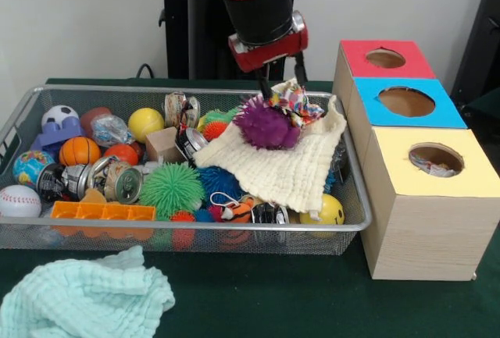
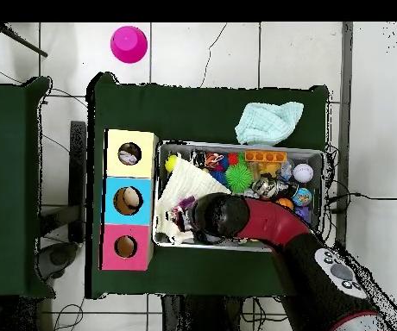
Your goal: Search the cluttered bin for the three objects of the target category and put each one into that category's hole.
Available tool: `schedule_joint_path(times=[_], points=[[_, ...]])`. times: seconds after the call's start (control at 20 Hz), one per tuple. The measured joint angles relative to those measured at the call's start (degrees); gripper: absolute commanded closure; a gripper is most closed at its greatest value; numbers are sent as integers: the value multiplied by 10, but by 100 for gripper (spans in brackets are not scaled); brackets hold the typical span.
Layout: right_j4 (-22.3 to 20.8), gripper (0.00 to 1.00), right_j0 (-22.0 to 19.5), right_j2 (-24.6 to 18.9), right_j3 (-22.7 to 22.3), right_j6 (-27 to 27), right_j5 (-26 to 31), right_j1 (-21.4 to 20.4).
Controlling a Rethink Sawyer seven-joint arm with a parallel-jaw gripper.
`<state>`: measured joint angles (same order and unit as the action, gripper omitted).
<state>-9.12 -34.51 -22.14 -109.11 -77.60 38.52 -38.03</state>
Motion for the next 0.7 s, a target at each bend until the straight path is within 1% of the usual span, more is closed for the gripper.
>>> schedule_joint_path(times=[0.1, 0.25, 0.35, 0.5, 0.55, 0.7], points=[[-12, 0, 13, 25, 16, 0, 25, -11], [-13, 0, 14, 45, 24, 0, 31, -21], [-11, 0, 13, 48, 25, 0, 31, -24], [9, 0, -3, 52, 24, 0, 19, -27], [29, 0, -15, 51, 22, 0, 4, -26], [66, 0, -35, 51, 17, 0, -32, -24]])
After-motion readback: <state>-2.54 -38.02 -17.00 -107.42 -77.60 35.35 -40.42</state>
